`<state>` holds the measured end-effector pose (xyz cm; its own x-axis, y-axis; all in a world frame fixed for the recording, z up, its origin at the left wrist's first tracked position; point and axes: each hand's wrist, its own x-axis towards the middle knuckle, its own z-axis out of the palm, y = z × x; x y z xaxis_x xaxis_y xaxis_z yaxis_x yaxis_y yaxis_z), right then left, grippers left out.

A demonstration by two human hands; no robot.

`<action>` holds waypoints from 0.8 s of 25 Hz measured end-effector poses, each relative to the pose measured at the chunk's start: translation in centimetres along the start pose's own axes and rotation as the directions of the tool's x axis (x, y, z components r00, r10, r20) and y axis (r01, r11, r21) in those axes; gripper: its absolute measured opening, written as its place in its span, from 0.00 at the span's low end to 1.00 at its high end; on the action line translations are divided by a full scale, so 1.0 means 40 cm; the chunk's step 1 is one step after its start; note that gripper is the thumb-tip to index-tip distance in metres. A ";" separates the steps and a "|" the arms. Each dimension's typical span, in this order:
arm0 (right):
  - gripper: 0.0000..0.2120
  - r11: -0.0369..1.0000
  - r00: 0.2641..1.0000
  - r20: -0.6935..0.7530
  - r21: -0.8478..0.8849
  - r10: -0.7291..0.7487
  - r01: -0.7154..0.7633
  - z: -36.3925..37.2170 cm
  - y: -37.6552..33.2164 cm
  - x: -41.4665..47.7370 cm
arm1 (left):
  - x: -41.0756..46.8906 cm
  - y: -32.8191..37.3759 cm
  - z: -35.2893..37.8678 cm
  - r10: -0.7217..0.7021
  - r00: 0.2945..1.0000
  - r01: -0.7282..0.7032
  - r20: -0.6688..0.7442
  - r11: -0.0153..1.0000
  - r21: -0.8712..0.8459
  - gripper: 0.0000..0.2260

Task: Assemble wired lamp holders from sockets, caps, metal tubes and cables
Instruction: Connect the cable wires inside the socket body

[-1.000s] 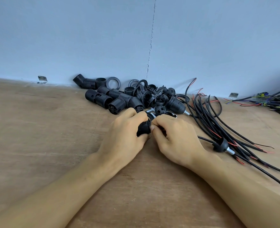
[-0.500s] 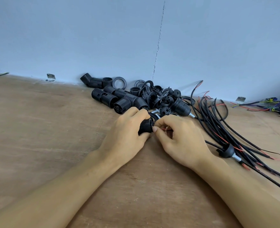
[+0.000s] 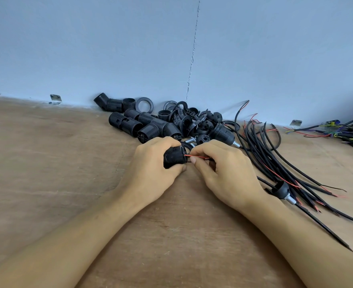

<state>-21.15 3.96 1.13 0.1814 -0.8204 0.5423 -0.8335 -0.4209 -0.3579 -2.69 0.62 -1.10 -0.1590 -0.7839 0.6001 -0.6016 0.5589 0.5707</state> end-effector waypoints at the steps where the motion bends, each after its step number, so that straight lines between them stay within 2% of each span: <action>1: 0.04 1.000 1.000 -0.001 -0.003 0.000 0.000 0.000 -0.001 0.000 | 0.000 0.000 -0.001 -0.007 1.000 0.007 0.003 1.000 -0.008 0.17; 6: 0.04 0.998 0.999 -0.023 -0.055 -0.026 0.025 -0.001 -0.002 0.001 | 0.000 0.007 -0.001 -0.040 0.999 0.040 0.004 0.999 -0.016 0.15; 13: 0.05 0.990 1.000 0.010 -0.138 0.021 -0.020 -0.007 0.000 0.003 | 0.000 0.012 -0.001 -0.116 0.993 0.113 -0.017 0.989 -0.096 0.13; 16: 0.05 0.996 0.999 0.003 -0.077 0.051 -0.051 -0.015 -0.009 0.005 | 0.001 0.007 -0.002 -0.122 0.992 0.122 0.005 0.986 -0.116 0.16; 20: 0.08 0.983 0.977 0.126 -0.083 0.171 -0.161 -0.028 -0.019 0.012 | 0.000 -0.002 -0.001 -0.090 0.996 0.091 0.025 0.995 -0.043 0.24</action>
<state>-21.00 4.31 2.53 0.1003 -0.9223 0.3732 -0.8922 -0.2494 -0.3765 -2.61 0.58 -1.15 -0.1241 -0.8374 0.5323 -0.5792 0.4967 0.6464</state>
